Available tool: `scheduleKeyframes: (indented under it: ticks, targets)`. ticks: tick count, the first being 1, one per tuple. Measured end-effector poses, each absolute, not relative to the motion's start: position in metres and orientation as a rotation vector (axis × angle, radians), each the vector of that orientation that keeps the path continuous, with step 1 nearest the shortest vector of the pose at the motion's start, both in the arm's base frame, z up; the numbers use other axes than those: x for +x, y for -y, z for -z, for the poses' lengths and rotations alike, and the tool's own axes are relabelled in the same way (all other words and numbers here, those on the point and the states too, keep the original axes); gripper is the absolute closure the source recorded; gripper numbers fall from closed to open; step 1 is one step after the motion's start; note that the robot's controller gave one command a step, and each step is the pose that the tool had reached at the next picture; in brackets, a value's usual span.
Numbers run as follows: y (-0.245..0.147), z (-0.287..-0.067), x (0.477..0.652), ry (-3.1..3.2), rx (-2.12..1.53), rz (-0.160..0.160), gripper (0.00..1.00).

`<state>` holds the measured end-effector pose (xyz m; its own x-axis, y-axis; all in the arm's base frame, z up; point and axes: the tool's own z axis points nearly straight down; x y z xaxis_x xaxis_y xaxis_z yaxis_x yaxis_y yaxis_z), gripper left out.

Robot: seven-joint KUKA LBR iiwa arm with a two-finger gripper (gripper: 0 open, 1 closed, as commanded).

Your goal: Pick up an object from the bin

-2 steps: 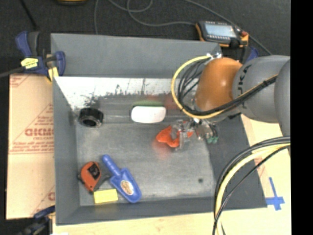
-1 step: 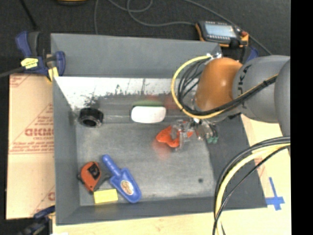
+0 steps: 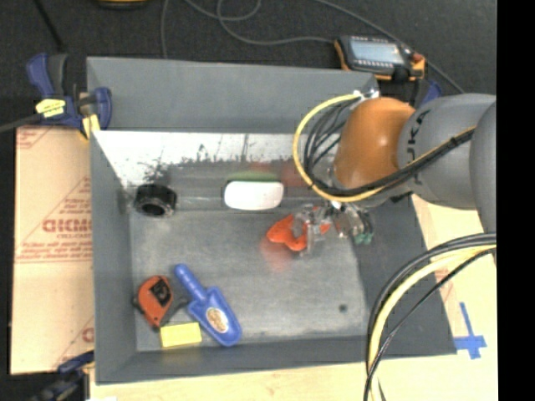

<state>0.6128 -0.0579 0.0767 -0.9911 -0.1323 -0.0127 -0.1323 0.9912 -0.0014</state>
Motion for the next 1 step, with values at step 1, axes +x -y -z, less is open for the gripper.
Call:
scheduleKeyframes:
  ticks: [1]
  targets:
    - [0.0577,-0.0813,0.6133,-3.122,-0.208,0.0,1.0]
